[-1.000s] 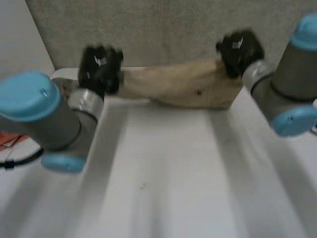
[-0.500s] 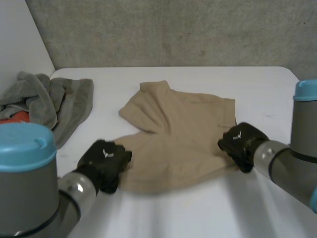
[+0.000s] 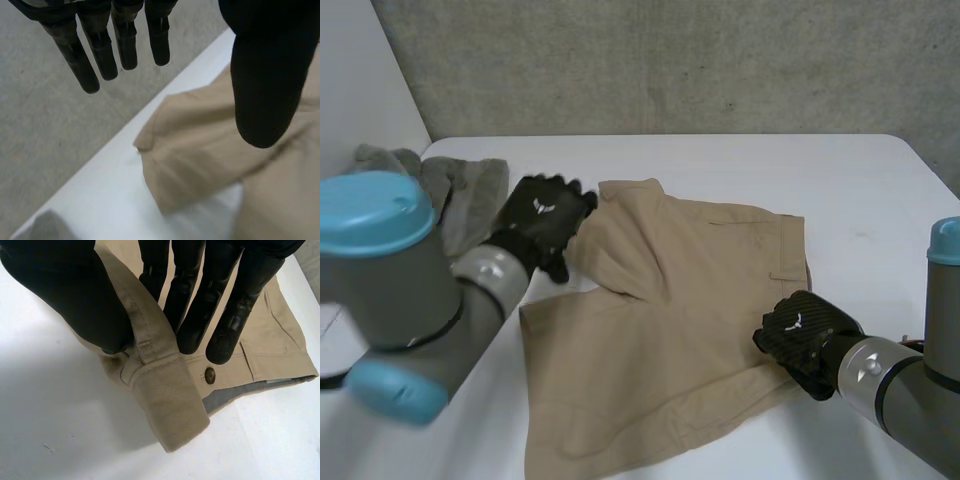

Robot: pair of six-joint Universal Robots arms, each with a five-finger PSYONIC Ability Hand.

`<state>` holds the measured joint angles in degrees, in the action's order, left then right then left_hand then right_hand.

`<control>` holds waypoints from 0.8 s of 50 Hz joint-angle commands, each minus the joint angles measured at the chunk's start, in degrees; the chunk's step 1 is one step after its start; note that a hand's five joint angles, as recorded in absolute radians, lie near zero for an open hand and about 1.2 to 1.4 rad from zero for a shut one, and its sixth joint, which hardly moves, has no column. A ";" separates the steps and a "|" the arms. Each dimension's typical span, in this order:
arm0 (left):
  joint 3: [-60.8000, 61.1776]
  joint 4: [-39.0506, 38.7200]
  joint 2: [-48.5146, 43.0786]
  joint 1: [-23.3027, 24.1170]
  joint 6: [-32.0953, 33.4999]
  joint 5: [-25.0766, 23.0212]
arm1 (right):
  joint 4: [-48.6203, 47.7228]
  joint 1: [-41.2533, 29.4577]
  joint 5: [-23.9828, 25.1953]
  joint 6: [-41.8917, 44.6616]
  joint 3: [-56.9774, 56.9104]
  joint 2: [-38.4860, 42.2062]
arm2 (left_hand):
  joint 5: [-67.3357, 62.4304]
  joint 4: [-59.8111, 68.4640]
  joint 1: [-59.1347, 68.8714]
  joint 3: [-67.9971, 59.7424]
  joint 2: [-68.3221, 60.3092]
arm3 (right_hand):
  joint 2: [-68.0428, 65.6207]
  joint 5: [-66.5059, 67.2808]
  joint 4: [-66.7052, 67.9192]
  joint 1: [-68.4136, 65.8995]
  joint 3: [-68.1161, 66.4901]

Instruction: Fold the laundry.

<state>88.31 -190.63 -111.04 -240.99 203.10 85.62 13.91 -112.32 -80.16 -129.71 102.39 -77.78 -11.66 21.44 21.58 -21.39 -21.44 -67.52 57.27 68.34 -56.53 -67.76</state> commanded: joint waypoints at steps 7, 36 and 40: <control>-22.03 0.08 -24.04 -4.75 3.08 -6.35 | -2.66 0.17 0.00 -2.04 2.02 0.17 | -13.11 13.33 13.19 -13.38 -13.33 | -12.48 12.73 11.66 -23.47 -12.24; -22.14 -0.01 -26.42 -4.66 13.11 9.38 | -6.00 0.61 -0.26 -2.13 2.29 0.79 | -58.34 58.56 58.42 -58.61 -58.56 | -12.48 12.73 11.66 -23.47 -12.24; -19.76 -0.53 -24.66 -4.40 13.64 9.74 | -6.09 0.44 -0.17 -2.22 2.20 0.96 | -58.34 58.56 58.42 -58.61 -58.56 | -12.48 12.73 11.66 -23.47 -12.24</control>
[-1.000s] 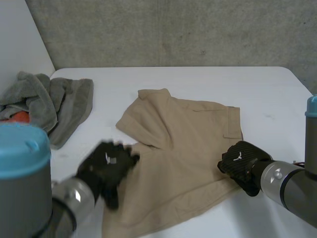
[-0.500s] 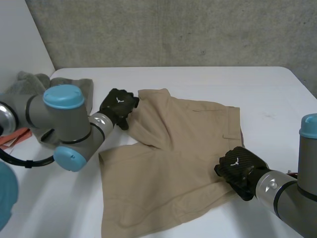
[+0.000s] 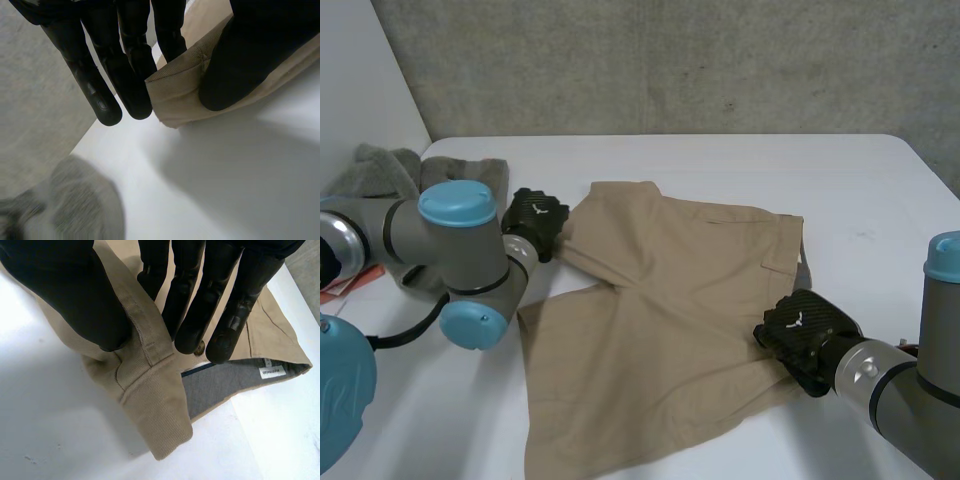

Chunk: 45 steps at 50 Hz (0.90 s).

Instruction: Fold the laundry.

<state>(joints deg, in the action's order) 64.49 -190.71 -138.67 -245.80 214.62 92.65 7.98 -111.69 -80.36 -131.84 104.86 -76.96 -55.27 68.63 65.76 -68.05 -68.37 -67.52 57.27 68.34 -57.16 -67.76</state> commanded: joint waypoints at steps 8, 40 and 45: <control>4.24 -0.36 3.41 1.64 1.68 2.80 | -0.60 -0.37 0.11 -4.29 -1.24 0.75 | -0.35 -3.01 -0.14 2.43 2.75 | -12.48 12.73 11.66 -22.84 -12.24; 42.99 17.57 40.76 12.80 -26.45 4.73 | -0.78 2.45 -0.24 -18.80 -13.11 9.63 | 31.67 -35.03 -32.16 34.45 34.77 | -12.48 12.73 11.66 -22.84 -12.24; 44.58 18.36 40.15 13.94 -28.73 4.73 | -0.78 2.45 -0.06 -18.89 -13.11 9.72 | 31.67 -35.03 -32.16 34.45 34.77 | -12.48 12.73 11.66 -22.84 -12.24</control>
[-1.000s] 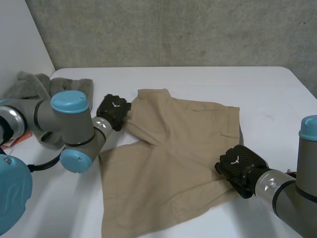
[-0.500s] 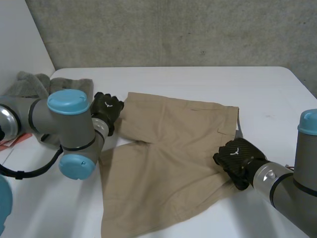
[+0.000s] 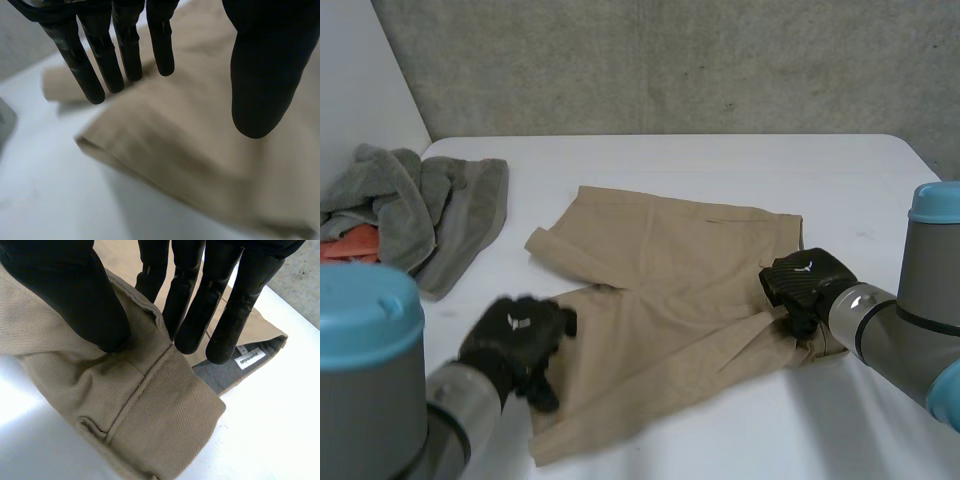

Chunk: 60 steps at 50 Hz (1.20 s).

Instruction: Fold the laundry.

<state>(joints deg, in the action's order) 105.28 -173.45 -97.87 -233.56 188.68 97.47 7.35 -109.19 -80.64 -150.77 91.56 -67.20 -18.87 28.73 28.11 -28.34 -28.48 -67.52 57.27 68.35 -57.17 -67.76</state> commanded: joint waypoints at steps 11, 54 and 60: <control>1.77 1.18 -6.37 2.41 -4.46 -0.17 | -0.32 0.29 0.04 0.04 0.38 -0.12 | -12.44 12.58 13.20 -12.98 -12.83 | -12.48 12.73 11.65 -22.83 -12.24; -44.25 -17.69 -35.87 -4.88 23.46 0.27 | -2.52 0.56 -1.18 7.25 -21.84 11.29 | -51.13 51.27 51.89 -51.66 -51.52 | -12.48 12.73 11.65 -22.83 -12.24; -54.55 -26.49 -44.50 -5.50 28.23 -0.26 | -3.92 -0.41 -6.54 7.69 -34.23 20.61 | -51.13 51.27 51.89 -51.66 -51.52 | -12.48 12.73 11.65 -22.83 -12.24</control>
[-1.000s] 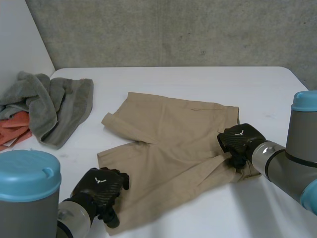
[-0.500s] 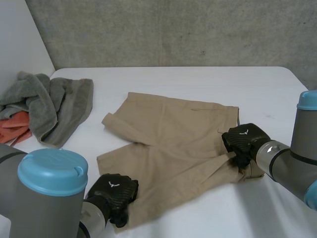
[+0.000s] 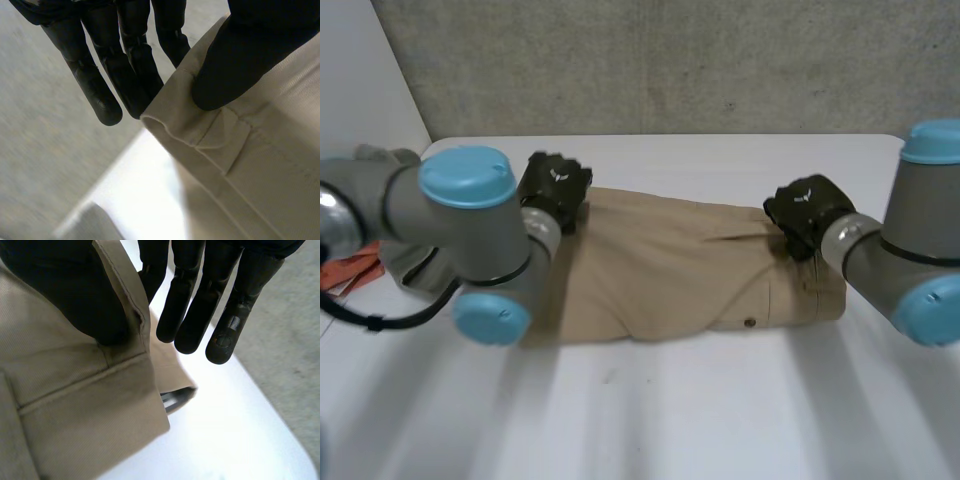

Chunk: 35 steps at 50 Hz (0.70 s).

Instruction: Fold the laundry.

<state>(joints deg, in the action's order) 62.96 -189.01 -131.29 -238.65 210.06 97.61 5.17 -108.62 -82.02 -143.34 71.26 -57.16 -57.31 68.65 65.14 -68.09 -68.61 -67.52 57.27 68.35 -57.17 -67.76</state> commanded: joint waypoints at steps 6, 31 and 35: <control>-24.34 -14.19 -21.09 -1.99 6.94 -4.52 | -4.47 -1.77 -7.72 0.52 -27.03 21.47 | -12.69 11.35 14.86 -11.91 -11.39 | -12.48 12.73 11.65 -22.83 -12.24; -22.89 -27.29 -21.66 -2.70 2.82 -6.99 | -6.94 -3.80 -14.57 2.90 -45.95 30.64 | 57.31 -58.65 -55.14 58.09 58.61 | 57.52 -57.27 -58.35 47.17 57.76; -15.33 -27.38 -14.28 -1.56 -0.43 -6.64 | -3.86 -3.53 -14.40 -3.25 -37.53 20.63 | 57.31 -58.65 -55.14 58.09 58.61 | 57.52 -57.27 -58.35 47.17 57.76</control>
<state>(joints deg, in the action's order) 36.73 -215.26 -155.96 -241.55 213.98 90.49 -3.06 -112.08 -95.61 -139.18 23.67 -23.82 -2.66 11.76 10.93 -12.26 -11.73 -12.80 4.02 13.77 -11.82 -12.58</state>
